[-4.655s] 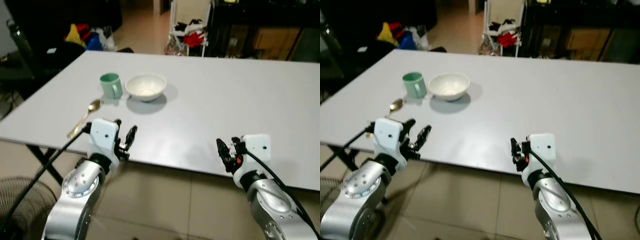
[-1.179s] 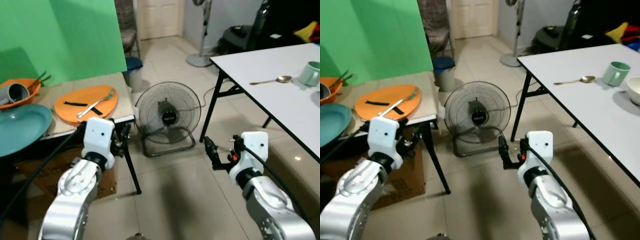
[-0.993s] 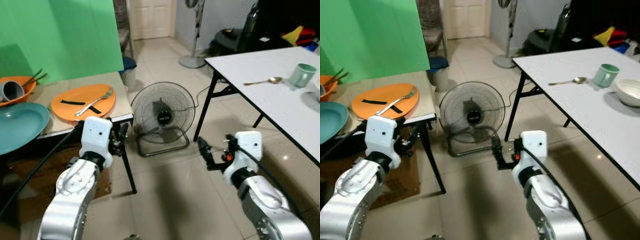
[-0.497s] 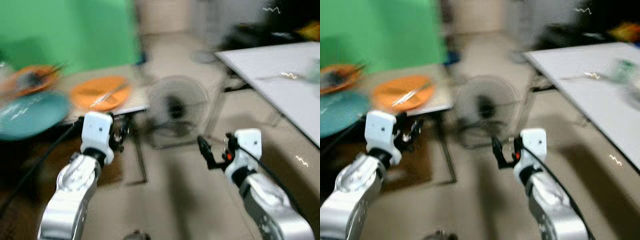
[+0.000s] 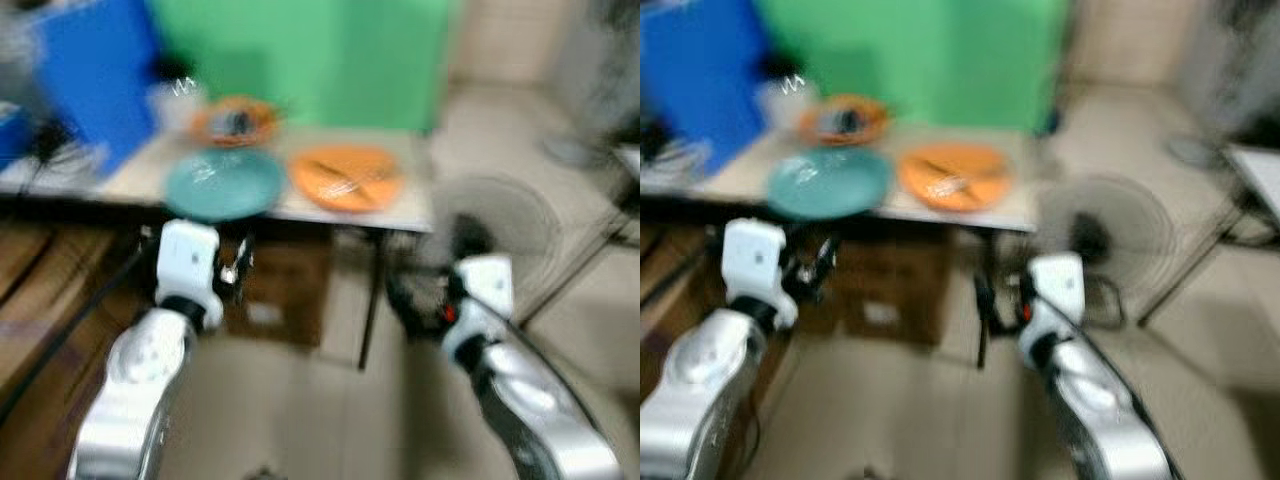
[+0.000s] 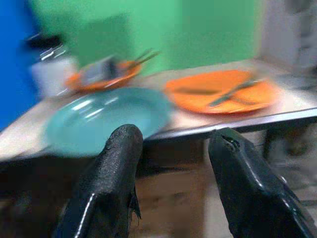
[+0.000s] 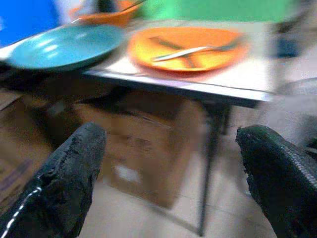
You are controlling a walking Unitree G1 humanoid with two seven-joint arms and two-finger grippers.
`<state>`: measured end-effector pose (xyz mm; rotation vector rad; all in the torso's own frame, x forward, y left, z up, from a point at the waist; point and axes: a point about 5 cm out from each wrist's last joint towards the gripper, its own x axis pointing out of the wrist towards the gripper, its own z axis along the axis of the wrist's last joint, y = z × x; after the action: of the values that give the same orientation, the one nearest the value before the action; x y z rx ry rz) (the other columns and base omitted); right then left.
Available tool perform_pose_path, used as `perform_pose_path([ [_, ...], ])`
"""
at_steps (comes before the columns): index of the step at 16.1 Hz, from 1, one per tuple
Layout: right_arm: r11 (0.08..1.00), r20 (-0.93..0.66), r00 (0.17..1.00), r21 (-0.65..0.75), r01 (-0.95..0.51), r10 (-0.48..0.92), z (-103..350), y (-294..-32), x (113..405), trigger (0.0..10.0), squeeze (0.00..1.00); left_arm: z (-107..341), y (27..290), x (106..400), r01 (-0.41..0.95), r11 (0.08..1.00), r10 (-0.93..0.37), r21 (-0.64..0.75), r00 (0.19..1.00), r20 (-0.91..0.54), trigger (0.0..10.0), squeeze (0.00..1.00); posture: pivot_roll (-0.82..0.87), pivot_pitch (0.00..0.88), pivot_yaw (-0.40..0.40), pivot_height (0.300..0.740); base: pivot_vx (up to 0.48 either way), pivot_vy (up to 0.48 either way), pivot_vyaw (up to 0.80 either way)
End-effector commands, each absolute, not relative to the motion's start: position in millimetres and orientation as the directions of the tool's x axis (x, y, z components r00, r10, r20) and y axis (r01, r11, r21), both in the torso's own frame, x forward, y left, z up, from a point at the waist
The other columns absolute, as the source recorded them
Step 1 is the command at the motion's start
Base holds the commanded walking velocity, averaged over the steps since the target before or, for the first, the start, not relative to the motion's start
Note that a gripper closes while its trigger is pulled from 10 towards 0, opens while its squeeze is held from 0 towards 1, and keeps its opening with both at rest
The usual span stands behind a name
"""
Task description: Setting the table
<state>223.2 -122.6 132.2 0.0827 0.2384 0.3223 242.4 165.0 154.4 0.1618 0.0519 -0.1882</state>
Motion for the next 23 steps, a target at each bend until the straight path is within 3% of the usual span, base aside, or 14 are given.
perform_pose_path([
  [1, 0.954, -0.213, 0.93, 0.096, -0.285, 0.3, 134, -129, 224, 10.0, 1.0, 159, 160, 244, 0.214, 0.964, -0.209, 0.159, 0.977, -0.048, 10.0, 0.0, 0.14, 0.0, 0.034, 0.74, 0.36, 0.0, 0.8],
  [6, 0.969, -0.188, 0.952, 0.087, -0.23, 0.243, 136, -134, 226, 10.0, 1.0, 161, 160, 245, 0.224, 0.96, -0.22, 0.169, 0.975, -0.04, 10.0, 0.0, 0.14, 0.0, 0.04, 0.74, 0.39, 0.0, 0.0],
  [17, 0.985, -0.14, 0.978, 0.102, -0.141, 0.155, 142, -143, 221, 10.0, 1.0, 157, 151, 242, 0.353, 0.922, -0.348, 0.159, 0.936, -0.059, 10.0, 0.0, 0.12, 0.0, 0.053, 0.74, 0.415, 0.0, -0.79],
  [22, 0.979, -0.154, 0.97, 0.107, -0.174, 0.189, 141, -144, 217, 10.0, 1.0, 153, 146, 237, 0.401, 0.906, -0.393, 0.133, 0.916, -0.084, 10.0, 0.0, 0.11, 0.0, 0.051, 0.74, 0.137, 0.0, 0.0],
  [23, 0.975, -0.156, 0.966, 0.119, -0.189, 0.206, 141, -143, 216, 10.0, 1.0, 152, 147, 236, 0.402, 0.909, -0.395, 0.107, 0.915, -0.082, 10.0, 1.0, 0.11, 0.0, 0.049, 0.74, 0.0, 0.0, 0.0],
])
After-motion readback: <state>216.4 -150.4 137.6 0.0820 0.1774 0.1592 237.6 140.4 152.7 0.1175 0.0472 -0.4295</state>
